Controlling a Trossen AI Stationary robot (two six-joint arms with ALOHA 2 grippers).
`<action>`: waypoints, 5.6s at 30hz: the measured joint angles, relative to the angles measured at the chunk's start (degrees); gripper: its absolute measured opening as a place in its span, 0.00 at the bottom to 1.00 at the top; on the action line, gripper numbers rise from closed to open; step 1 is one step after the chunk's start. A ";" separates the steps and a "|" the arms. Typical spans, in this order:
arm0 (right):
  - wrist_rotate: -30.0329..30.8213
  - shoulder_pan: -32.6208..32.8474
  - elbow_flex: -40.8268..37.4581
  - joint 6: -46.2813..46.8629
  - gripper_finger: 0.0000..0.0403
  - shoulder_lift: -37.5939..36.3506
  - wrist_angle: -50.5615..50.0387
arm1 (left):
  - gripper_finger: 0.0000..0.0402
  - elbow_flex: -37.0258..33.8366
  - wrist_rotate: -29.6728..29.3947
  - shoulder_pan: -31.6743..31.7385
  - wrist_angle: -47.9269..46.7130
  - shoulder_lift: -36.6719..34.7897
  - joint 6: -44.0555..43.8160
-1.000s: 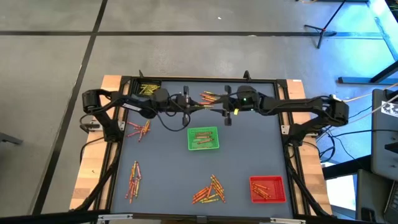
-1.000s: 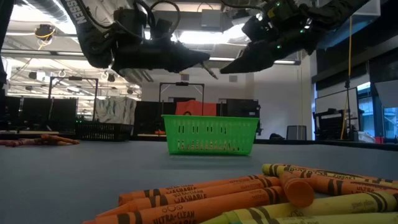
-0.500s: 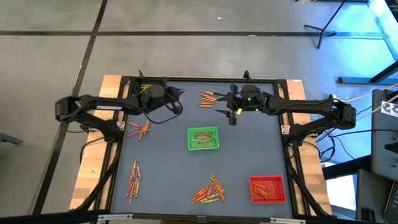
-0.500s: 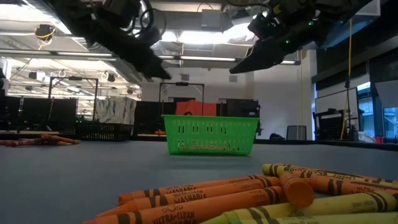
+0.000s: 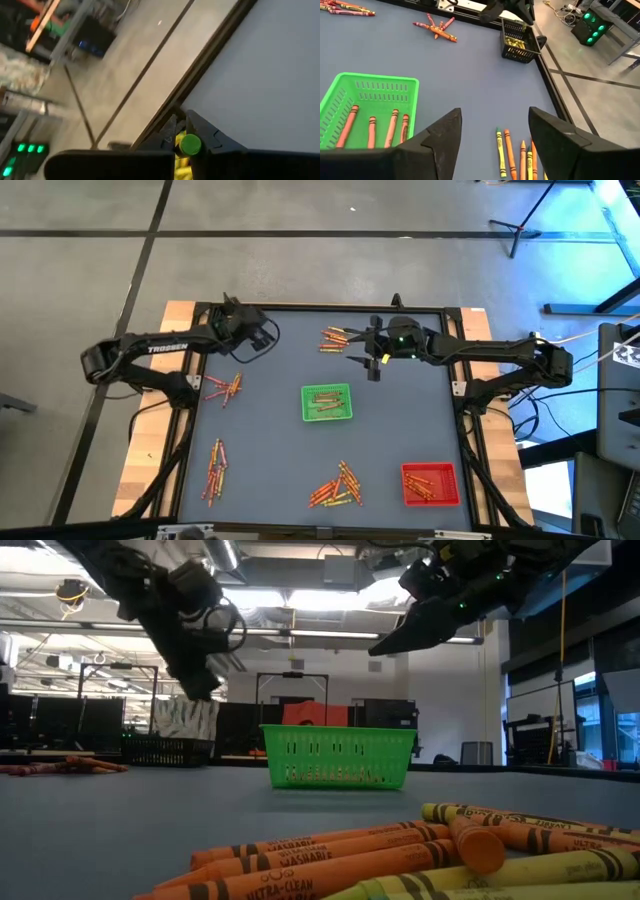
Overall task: Sort crayons
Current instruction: Put the green crayon into the black bin, then put the light green crayon into the black bin
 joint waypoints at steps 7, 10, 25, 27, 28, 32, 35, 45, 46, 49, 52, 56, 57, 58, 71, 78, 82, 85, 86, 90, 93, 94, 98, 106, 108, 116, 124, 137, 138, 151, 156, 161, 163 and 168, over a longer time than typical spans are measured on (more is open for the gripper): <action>-0.01 0.00 0.00 0.00 0.56 0.01 0.08 | 0.03 0.00 4.66 7.81 -2.96 0.10 -0.24; -0.01 0.00 -0.02 0.00 0.56 0.00 0.04 | 0.03 0.00 5.31 9.44 -4.51 1.28 -0.08; -0.03 0.00 -0.04 0.00 0.56 -0.01 0.07 | 0.25 0.02 5.06 11.18 -5.80 3.85 -1.26; -0.03 0.00 -0.04 0.03 0.56 0.01 0.05 | 0.27 0.02 5.71 9.76 -4.70 2.78 -1.40; -0.05 0.00 -0.04 0.47 0.56 0.22 0.05 | 0.28 0.02 6.76 8.90 -3.71 2.11 -1.29; 0.42 0.00 -0.04 1.38 0.56 2.23 0.50 | 0.28 0.02 18.72 5.58 2.82 -0.21 -0.77; 3.90 0.02 -0.11 1.63 0.56 4.20 1.86 | 0.28 0.07 29.70 3.60 8.74 -0.33 -0.91; 12.67 0.00 -0.09 2.44 0.56 6.26 3.85 | 0.28 0.07 43.86 -1.17 24.80 4.47 -1.61; 12.67 0.00 -0.09 2.44 0.56 6.26 3.87 | 0.28 0.07 44.71 -1.59 26.32 5.57 -1.81; 13.46 0.00 -0.09 2.43 0.56 6.26 4.34 | 0.28 0.07 46.72 -2.66 30.03 8.75 -2.00; 16.64 -0.19 -0.01 2.39 0.56 6.26 4.93 | 0.28 0.04 47.35 -3.25 31.48 11.42 -1.61; 18.02 -3.10 2.65 2.70 0.56 6.28 0.79 | 0.28 0.04 47.42 -3.23 32.00 12.51 -1.59; 17.93 -4.16 3.70 3.09 0.56 6.48 -0.44 | 0.28 0.03 47.43 -3.22 31.99 12.52 -1.59; 17.65 -5.27 4.83 3.63 0.56 6.85 -1.69 | 0.28 0.02 47.43 -3.22 32.12 12.52 -1.57; 10.48 -14.74 26.75 3.84 0.56 25.63 -25.91 | 0.28 0.02 47.43 -2.45 41.02 12.48 -1.05; 9.51 -15.50 38.73 3.00 0.56 35.80 -36.44 | 0.28 0.02 47.40 -2.01 46.53 12.38 -3.08; 8.32 -15.39 40.65 2.38 0.56 38.53 -37.07 | 0.28 0.02 47.40 -2.68 45.82 12.38 -3.06; 7.00 -15.42 40.52 2.35 0.56 39.50 -36.38 | 0.28 0.02 47.15 -2.88 45.23 12.37 -3.06; 6.99 -15.45 40.52 2.34 0.56 39.86 -36.30 | 0.28 0.02 47.02 -2.86 45.17 12.37 -3.06; 6.99 -15.50 40.42 2.11 0.56 40.99 -36.32 | 0.28 0.02 46.89 -2.84 44.99 12.37 -3.06; 6.97 -15.43 40.41 1.14 0.56 41.61 -36.29 | 0.28 0.02 46.89 -2.84 44.88 12.37 -3.06; 6.90 -15.43 40.41 0.87 0.56 41.85 -36.33 | 0.28 0.02 46.90 -2.84 44.88 12.37 -3.06; 5.95 -15.43 40.41 0.68 0.56 42.54 -36.32 | 0.28 0.02 46.90 -2.84 44.79 12.37 -3.06; 5.52 -15.41 40.41 0.72 0.56 42.77 -35.80 | 0.28 0.02 46.90 -2.84 44.42 12.37 -3.06; 4.77 -15.41 40.41 0.75 0.56 43.21 -35.98 | 0.28 0.01 46.91 -2.84 44.17 12.37 -3.06; 5.11 -15.32 40.39 1.28 0.56 44.00 -35.38 | 0.28 0.02 46.92 -2.84 43.74 12.37 -3.06; 5.98 -16.62 40.37 0.87 0.56 45.30 -35.55 | 0.28 0.02 46.92 -2.84 43.54 12.37 -3.06; 4.98 -18.20 40.48 0.27 0.45 47.22 -35.65 | 0.28 0.02 46.95 -2.84 43.57 12.37 -3.06; 4.60 -18.32 40.48 -0.03 0.42 47.22 -35.73 | 0.28 0.02 46.95 -2.84 43.56 12.37 -3.06; 5.49 -18.32 40.48 -2.37 0.02 47.26 -35.80 | 0.28 0.02 46.95 -2.84 43.59 12.37 -3.08; 6.74 -18.31 40.37 -2.43 0.04 46.44 -36.77 | 0.28 0.02 46.95 -2.84 43.59 12.37 -3.08; 7.96 -17.48 40.29 -2.27 0.01 42.60 -40.17 | 0.28 0.02 46.95 -2.84 43.61 12.37 -3.08; 8.25 -16.93 40.30 -2.14 0.02 40.76 -41.73 | 0.28 0.02 46.97 -2.84 43.59 12.35 -3.06; 8.99 -15.60 40.26 -1.32 0.01 35.64 -44.99 | 0.28 0.02 47.53 -2.88 43.60 12.37 -3.06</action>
